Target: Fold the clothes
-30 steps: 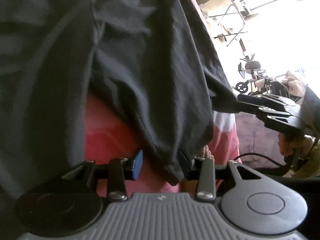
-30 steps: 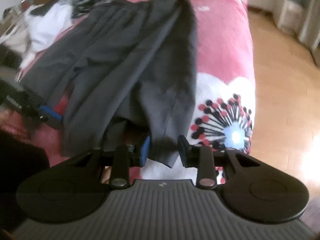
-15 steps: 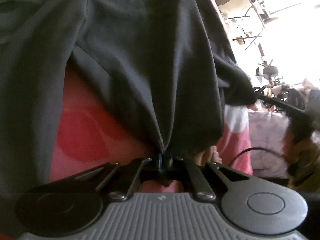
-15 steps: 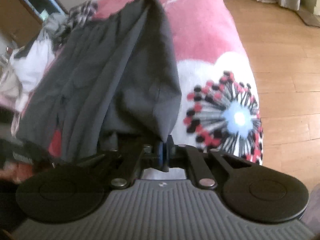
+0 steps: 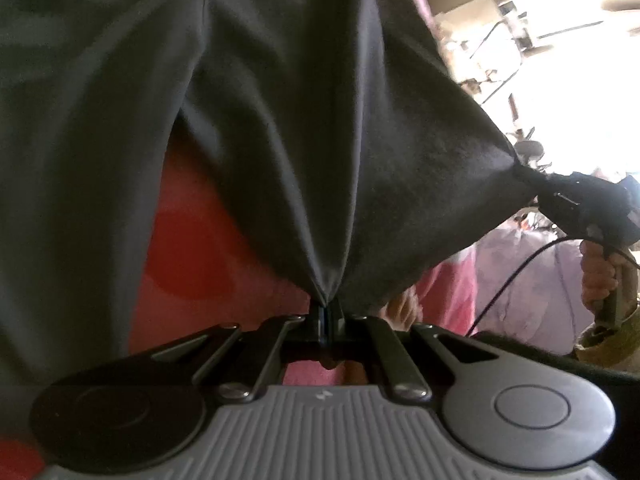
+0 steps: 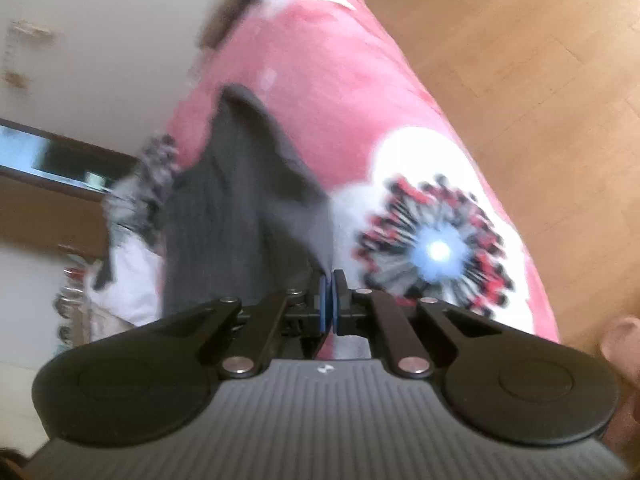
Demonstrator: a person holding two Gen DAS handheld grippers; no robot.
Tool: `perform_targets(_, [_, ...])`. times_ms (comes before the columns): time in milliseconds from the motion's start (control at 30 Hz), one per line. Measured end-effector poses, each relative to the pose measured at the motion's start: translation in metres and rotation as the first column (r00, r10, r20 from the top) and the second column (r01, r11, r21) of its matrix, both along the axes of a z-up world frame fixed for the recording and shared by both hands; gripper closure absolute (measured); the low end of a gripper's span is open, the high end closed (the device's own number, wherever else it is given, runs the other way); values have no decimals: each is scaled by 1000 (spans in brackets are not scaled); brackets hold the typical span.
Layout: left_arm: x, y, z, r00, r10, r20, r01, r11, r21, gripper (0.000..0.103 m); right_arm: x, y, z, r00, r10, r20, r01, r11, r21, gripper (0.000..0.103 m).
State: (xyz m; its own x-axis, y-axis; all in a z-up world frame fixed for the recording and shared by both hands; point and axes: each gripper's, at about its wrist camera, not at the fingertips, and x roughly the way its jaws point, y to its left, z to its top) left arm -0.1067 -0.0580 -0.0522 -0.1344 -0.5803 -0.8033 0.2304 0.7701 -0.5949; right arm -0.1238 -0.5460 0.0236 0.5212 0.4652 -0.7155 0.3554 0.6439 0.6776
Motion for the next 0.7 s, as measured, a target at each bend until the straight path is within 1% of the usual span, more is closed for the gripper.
perform_targets(33, [-3,-3,-3,1000,-16,-7,16,1000,12,96,-1,2,-7,999,8,-40,-9,1000,-27,101])
perform_targets(67, [-6,-6,-6,999,-31,-14,32,999,24,92,-2,3,-15,997,14,-79,-20,997,-77,99])
perform_targets(133, [-14,-14,-5,996,-87,16,86,995,51,78,-6,3,-31,988,3,-155,-27,987,-159,97])
perform_targets(167, [-18,-17,-3,993,-112,34,110,992,58,77,-9,2,-36,983,-15,-181,-18,983,-181,97])
perform_targets(200, [-20,-18,-2,991,-125,43,122,991,61,71,-12,2,-37,982,-28,-186,-9,981,-194,97])
perform_targets(233, [-23,-20,-1,990,-135,50,132,989,63,67,-14,3,-35,984,-32,-174,-5,979,-206,97])
perform_targets(300, [-21,-20,-1,994,-109,33,107,993,50,64,-16,5,-23,991,-37,-128,4,969,-249,97])
perform_targets(333, [-19,-17,-2,996,-90,22,89,995,44,63,-16,8,-15,995,-35,-94,8,961,-277,97])
perform_targets(400, [-16,-12,-5,999,-50,0,50,998,36,62,-11,20,5,1000,7,3,-5,942,-337,97])
perform_targets(467, [-13,-7,-7,1000,-5,-25,6,1000,31,63,-1,36,18,991,92,93,-51,926,-373,97])
perform_targets(500, [-13,-5,-9,999,24,-37,-23,999,30,67,4,50,21,979,159,128,-97,914,-393,97])
perform_targets(533, [-13,-4,-9,998,39,-40,-38,999,29,69,9,63,24,961,226,158,-144,899,-413,97])
perform_targets(567, [-13,-4,-10,998,52,-42,-50,998,27,69,12,76,22,940,295,170,-198,881,-430,97])
perform_targets(667, [-17,-13,-14,999,38,-29,-37,999,28,72,11,116,4,866,475,158,-344,794,-500,97])
perform_targets(700, [-20,-20,-17,999,25,-25,-24,999,31,74,7,119,-6,862,495,109,-376,770,-516,97])
